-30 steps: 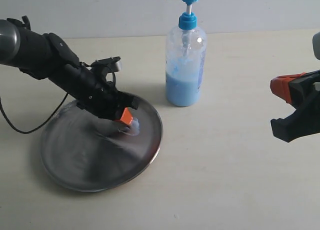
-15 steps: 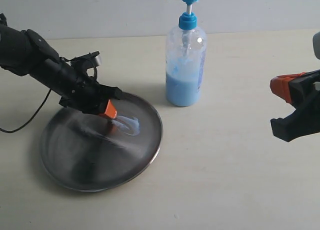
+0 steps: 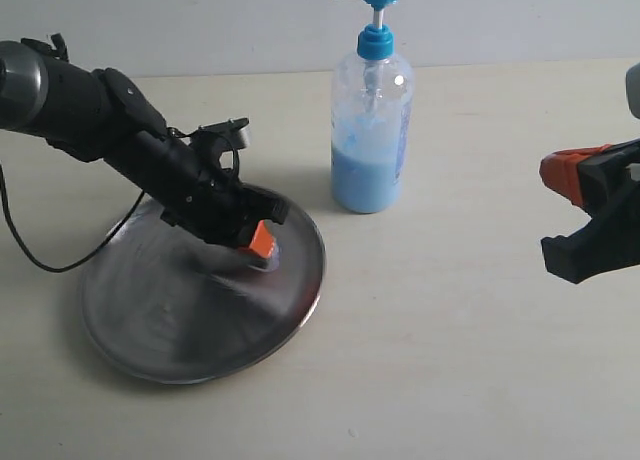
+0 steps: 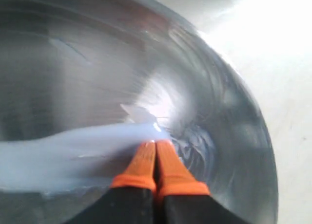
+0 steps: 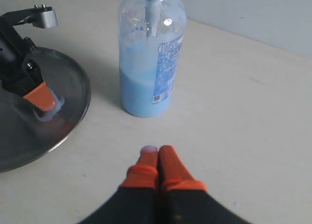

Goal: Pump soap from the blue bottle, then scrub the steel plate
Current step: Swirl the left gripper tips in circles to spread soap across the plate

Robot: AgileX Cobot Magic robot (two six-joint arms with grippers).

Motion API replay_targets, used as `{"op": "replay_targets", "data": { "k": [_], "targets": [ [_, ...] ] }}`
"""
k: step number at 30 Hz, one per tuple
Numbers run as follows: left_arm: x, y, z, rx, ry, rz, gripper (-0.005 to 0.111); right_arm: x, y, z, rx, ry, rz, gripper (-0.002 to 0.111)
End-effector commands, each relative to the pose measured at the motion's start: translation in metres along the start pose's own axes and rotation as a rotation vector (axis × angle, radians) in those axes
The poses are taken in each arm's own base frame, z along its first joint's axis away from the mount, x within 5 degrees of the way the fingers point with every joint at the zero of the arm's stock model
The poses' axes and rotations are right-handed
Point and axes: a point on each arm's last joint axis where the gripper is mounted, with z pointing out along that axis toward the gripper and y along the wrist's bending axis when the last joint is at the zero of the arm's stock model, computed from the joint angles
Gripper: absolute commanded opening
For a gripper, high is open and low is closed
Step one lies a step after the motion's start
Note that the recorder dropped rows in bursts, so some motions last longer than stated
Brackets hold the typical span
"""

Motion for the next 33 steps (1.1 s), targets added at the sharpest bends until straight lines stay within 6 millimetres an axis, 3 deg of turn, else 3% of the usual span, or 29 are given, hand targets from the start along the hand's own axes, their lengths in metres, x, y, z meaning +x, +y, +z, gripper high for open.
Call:
{"op": "replay_targets", "data": {
  "k": [1, 18, 26, 33],
  "targets": [
    [0.004, -0.009, 0.009, 0.008, 0.029, 0.018, 0.000, -0.001, 0.000, -0.001, -0.003, -0.021, 0.003, 0.000],
    [-0.008, 0.003, 0.007, -0.115, -0.091, 0.057, 0.000, -0.002, 0.001, -0.002, -0.005, -0.035, 0.006, 0.000],
    [-0.021, 0.009, -0.009, -0.202, -0.015, 0.113, 0.000, -0.003, 0.001, -0.002, -0.010, -0.036, 0.036, 0.000],
    [-0.022, 0.018, -0.017, -0.335, 0.065, 0.155, 0.000, -0.003, 0.001, -0.002, -0.010, -0.036, 0.036, 0.000]
  ]
}}
